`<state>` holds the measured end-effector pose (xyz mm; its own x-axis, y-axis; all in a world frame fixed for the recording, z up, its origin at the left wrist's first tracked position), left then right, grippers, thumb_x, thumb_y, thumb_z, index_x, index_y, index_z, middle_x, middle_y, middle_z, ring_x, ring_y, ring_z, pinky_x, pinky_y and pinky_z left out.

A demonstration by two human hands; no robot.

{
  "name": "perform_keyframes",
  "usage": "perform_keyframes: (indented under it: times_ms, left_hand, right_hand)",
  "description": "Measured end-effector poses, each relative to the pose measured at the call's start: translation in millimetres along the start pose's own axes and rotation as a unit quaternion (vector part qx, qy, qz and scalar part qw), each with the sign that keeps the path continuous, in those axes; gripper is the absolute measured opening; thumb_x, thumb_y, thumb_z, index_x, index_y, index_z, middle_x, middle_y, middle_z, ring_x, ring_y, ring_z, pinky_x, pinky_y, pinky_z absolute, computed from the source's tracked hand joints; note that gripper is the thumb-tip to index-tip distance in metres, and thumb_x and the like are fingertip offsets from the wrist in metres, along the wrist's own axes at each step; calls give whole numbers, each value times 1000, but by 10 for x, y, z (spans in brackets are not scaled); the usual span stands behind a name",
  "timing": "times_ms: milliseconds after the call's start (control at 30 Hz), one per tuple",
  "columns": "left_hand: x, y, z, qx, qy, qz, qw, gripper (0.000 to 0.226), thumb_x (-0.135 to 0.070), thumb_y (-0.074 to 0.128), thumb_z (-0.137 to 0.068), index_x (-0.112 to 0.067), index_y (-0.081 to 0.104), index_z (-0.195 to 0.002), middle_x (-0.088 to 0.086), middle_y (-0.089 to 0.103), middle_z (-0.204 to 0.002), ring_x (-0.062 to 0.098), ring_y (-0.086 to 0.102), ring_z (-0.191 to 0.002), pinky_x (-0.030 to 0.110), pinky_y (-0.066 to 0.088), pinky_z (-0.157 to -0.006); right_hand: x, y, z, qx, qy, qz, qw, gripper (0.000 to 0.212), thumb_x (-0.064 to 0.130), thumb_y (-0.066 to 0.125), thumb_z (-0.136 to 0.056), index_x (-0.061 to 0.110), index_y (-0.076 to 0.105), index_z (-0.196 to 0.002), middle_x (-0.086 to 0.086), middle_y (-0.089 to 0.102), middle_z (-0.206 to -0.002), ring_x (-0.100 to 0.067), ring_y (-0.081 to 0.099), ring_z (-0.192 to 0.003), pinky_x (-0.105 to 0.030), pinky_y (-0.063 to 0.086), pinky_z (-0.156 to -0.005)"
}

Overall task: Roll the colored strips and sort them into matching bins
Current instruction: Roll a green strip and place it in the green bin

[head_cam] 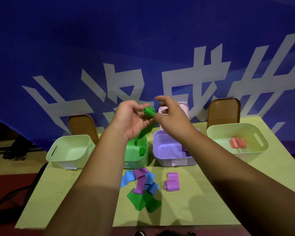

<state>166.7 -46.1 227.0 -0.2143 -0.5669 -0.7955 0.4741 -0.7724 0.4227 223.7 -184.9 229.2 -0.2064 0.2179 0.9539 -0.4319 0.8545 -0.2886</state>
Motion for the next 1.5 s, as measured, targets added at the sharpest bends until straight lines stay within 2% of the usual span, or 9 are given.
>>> perform_keyframes:
  times_ms: [100,200,333,500,700,900,1033,1267,1500]
  left_hand:
    - [18,-13,-71,8,-4,31,999,37,2,30,-94,8,59,-117,13,59,-80,19,66,-62,43,57,-92]
    - [21,-35,-131,14,3,8,1000,35,8,31,-94,9,64,-107,14,58,-85,18,61,-75,39,59,-92]
    - [42,-39,-212,17,4,-6,1000,39,9,41,-101,6,59,-135,20,69,-110,20,71,-85,30,62,-84]
    - [55,-42,-323,-15,36,0,999,22,7,57,-103,-5,62,-120,19,70,-111,21,73,-89,26,63,-78]
    - [-43,49,-239,-5,158,-195,968,43,23,58,-93,-11,75,-114,8,75,-112,11,75,-93,22,60,-83]
    - [-124,125,-155,-55,262,-390,881,32,1,76,-93,-28,81,-103,-9,81,-100,6,76,-96,23,61,-85]
    - [-141,143,-167,-75,256,-346,900,20,-4,73,-99,-23,81,-99,0,82,-90,16,78,-84,38,67,-87]
    - [-184,215,-141,-73,220,-315,920,16,-12,69,-102,-24,79,-103,2,79,-90,17,74,-77,32,63,-71]
    - [-209,271,-49,-67,225,-362,902,12,-33,68,-104,-30,80,-103,-8,74,-88,8,70,-77,25,56,-62]
  right_hand:
    - [94,-13,-19,11,-60,44,997,44,19,72,-99,36,63,-140,4,56,-135,-11,57,-118,-23,50,-94]
    - [78,2,-53,13,-85,72,994,28,25,73,-100,33,72,-128,6,60,-128,-7,57,-113,-16,45,-89]
    - [20,-36,-88,-35,-79,70,994,13,26,77,-97,25,74,-110,6,64,-113,-7,63,-99,-14,50,-76]
    - [-101,-148,-154,-83,-4,-13,996,7,21,76,-96,24,71,-100,9,72,-89,-3,66,-79,-11,50,-67]
    - [-221,-211,-218,-99,77,-105,987,15,18,74,-95,27,69,-106,1,75,-84,-20,78,-81,-45,66,-82]
    - [-209,-244,-235,-84,116,-152,978,18,11,68,-98,19,70,-114,-5,72,-86,-17,72,-74,-38,67,-76]
    - [-225,-191,-263,-69,139,-268,951,10,19,65,-104,10,70,-106,-13,75,-87,-23,72,-77,-42,65,-80]
    - [-197,-268,-257,-53,74,-159,983,31,8,59,-100,25,72,-122,-4,76,-105,-15,73,-89,-36,64,-84]
    - [-95,-359,-265,-108,-22,-18,994,8,40,70,-99,37,77,-103,5,68,-103,-11,66,-95,-34,55,-84]
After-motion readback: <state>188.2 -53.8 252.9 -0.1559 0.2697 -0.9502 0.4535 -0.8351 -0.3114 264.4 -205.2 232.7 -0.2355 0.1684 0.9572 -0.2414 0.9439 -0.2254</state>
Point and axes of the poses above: each hand's wrist, its own z-axis away from the middle knuckle, its own y-axis out of the palm, x = y × z, the point moved 6 cm from there along -z, towards the middle knuckle
